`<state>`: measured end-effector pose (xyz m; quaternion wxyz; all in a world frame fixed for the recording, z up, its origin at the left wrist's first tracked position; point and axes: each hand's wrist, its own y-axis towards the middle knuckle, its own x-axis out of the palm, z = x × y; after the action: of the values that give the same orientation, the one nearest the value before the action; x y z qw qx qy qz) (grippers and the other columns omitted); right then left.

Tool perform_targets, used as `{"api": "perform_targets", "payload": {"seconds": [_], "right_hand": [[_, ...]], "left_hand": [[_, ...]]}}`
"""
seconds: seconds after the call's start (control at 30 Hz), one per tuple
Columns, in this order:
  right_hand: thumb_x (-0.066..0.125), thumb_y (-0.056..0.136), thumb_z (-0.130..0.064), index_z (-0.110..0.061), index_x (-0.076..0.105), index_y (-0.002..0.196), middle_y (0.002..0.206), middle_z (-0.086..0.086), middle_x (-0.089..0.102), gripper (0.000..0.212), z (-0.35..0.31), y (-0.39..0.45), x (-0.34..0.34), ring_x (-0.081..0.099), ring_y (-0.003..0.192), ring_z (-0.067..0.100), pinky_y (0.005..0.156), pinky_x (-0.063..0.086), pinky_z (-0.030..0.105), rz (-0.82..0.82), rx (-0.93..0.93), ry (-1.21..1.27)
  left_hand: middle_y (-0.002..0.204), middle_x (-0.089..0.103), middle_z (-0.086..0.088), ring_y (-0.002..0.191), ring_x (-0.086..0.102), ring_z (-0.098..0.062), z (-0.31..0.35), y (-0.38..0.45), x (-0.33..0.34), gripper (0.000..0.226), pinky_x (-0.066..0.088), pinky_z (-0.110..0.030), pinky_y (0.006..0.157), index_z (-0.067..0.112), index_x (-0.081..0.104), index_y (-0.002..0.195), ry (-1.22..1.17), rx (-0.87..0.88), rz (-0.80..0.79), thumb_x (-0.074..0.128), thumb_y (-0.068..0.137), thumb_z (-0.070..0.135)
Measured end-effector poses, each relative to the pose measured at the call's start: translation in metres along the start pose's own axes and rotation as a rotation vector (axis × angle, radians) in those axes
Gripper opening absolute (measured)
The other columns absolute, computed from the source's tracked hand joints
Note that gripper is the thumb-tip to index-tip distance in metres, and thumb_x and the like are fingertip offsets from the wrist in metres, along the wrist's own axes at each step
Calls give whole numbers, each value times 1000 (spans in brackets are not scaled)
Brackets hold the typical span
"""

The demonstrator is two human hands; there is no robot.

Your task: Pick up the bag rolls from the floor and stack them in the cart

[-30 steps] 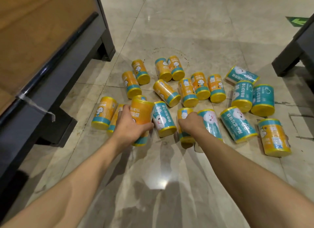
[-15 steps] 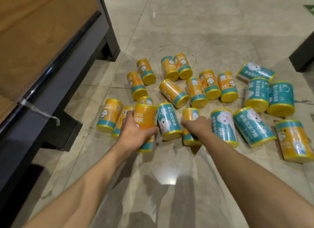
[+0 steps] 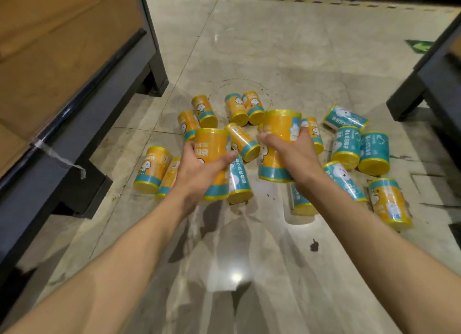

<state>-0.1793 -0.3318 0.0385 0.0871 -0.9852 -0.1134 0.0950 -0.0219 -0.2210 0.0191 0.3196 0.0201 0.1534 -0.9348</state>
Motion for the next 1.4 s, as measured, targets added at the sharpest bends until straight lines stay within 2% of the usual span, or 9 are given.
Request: {"api": "perform_targets", "payload": {"seconds": [0.13, 0.33, 0.53, 0.63, 0.83, 0.93, 1.07, 1.23, 1.4], "right_hand": [[86, 77, -27, -21, 52, 111, 94, -5, 69, 48, -51, -25, -15, 71, 81, 8, 70, 59, 29, 7, -92, 60], [88, 73, -25, -21, 55, 108, 95, -2, 72, 49, -165, -66, -55, 73, 82, 13, 73, 62, 36, -1, -80, 82], [85, 78, -15, -6, 57, 118, 85, -1, 68, 50, -349, -120, -106, 66, 65, 5, 61, 56, 26, 32, -68, 106], [88, 74, -18, -2, 57, 118, 83, 1, 66, 56, -462, -150, -132, 64, 63, 5, 57, 53, 23, 12, -79, 97], [85, 61, -35, -3, 59, 118, 102, 13, 73, 70, -679, -205, -172, 71, 78, 15, 63, 57, 28, -6, -201, 59], [88, 72, -26, -11, 58, 116, 102, 7, 74, 55, -754, -230, -190, 74, 85, 15, 69, 61, 29, 0, -241, 67], [84, 79, -21, -15, 59, 110, 92, 0, 71, 40, -822, -261, -214, 71, 72, 5, 58, 57, 19, -3, -277, 76], [88, 74, -33, -19, 57, 121, 110, 4, 71, 58, -866, -287, -240, 73, 93, 19, 77, 62, 36, -1, -262, 86], [86, 76, -31, -19, 57, 124, 111, 3, 72, 57, -886, -301, -272, 73, 95, 18, 80, 61, 38, 25, -275, 99]], "left_hand": [[95, 73, 6, 76, 74, -7, 49, -20, 4, 69, 62, -34, 71, 20, 50, 124, -90, 41, -7, 91, 70, 31], [101, 73, 3, 84, 75, -11, 161, -75, 0, 58, 62, -35, 74, 27, 53, 115, -116, 76, -29, 90, 71, 28], [87, 69, 5, 72, 70, -4, 362, -149, -23, 59, 59, -29, 68, 22, 51, 108, -92, 161, -50, 93, 67, 28], [86, 67, 4, 72, 68, -7, 482, -187, -39, 59, 61, -33, 70, 18, 51, 108, -71, 226, -70, 93, 68, 27], [97, 72, 1, 81, 72, -7, 699, -251, -70, 53, 61, -30, 72, 19, 52, 111, -112, 358, -85, 89, 73, 22], [97, 72, 4, 80, 72, -5, 772, -281, -80, 55, 60, -29, 72, 19, 52, 114, -124, 378, -73, 88, 73, 24], [104, 72, 2, 89, 73, -12, 837, -317, -92, 63, 61, -36, 76, 22, 53, 119, -135, 345, -105, 88, 68, 35], [107, 72, 3, 89, 74, -11, 881, -348, -90, 57, 60, -33, 74, 26, 53, 120, -156, 360, -125, 86, 73, 34], [107, 71, 4, 89, 74, -9, 909, -367, -69, 58, 60, -29, 71, 27, 52, 122, -169, 414, -154, 85, 74, 32]]}}
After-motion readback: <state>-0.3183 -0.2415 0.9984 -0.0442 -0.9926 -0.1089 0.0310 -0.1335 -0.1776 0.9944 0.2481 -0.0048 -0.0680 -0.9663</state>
